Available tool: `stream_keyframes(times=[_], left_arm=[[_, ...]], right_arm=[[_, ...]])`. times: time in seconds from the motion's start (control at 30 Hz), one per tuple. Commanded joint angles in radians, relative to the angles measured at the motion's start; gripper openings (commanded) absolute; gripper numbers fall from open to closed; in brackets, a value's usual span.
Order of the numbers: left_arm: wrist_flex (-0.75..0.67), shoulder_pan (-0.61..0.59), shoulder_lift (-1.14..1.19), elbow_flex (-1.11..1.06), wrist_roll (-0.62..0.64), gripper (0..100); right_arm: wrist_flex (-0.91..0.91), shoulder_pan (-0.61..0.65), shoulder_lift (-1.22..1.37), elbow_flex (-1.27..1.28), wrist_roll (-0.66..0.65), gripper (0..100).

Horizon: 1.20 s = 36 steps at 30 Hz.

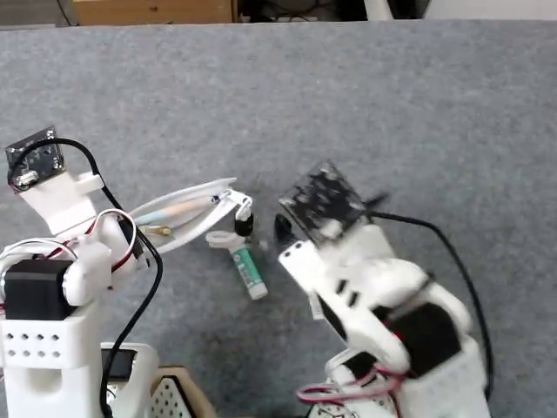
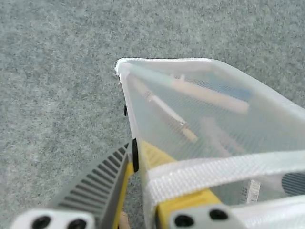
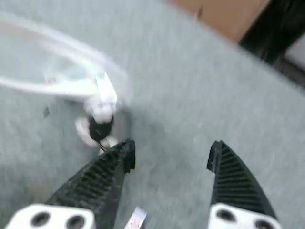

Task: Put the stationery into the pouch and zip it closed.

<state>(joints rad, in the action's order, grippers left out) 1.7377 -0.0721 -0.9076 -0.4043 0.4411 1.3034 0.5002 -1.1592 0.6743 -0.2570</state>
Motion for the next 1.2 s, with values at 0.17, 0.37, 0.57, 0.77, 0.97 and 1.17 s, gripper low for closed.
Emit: stream_keyframes(times=[0.17, 0.37, 0.57, 0.77, 0.97, 1.17], left_arm=[[-0.009, 0.004, 0.011, 0.013, 0.006, 3], [-0.009, 0.002, 0.011, 0.013, 0.008, 3], [-0.009, 0.002, 0.011, 0.010, 0.008, 3], [-0.009, -0.042, 0.011, 0.008, 0.008, 3], [-0.009, -0.054, 0.011, 0.015, 0.008, 3], [-0.009, -0.088, 0.009, 0.030, 0.011, 3]], right_arm=[[-0.158, -0.009, -0.008, 0.249, 0.006, 26.9], [-0.170, -0.008, 0.147, 0.260, 0.106, 26.9], [-0.163, -0.009, 0.518, 0.096, 0.114, 26.9], [-0.155, -0.006, 0.855, -0.140, 0.245, 26.9], [-0.066, 0.064, 1.115, -0.367, 0.331, 26.9], [-0.043, 0.167, 1.282, -0.449, 0.439, 26.9]])
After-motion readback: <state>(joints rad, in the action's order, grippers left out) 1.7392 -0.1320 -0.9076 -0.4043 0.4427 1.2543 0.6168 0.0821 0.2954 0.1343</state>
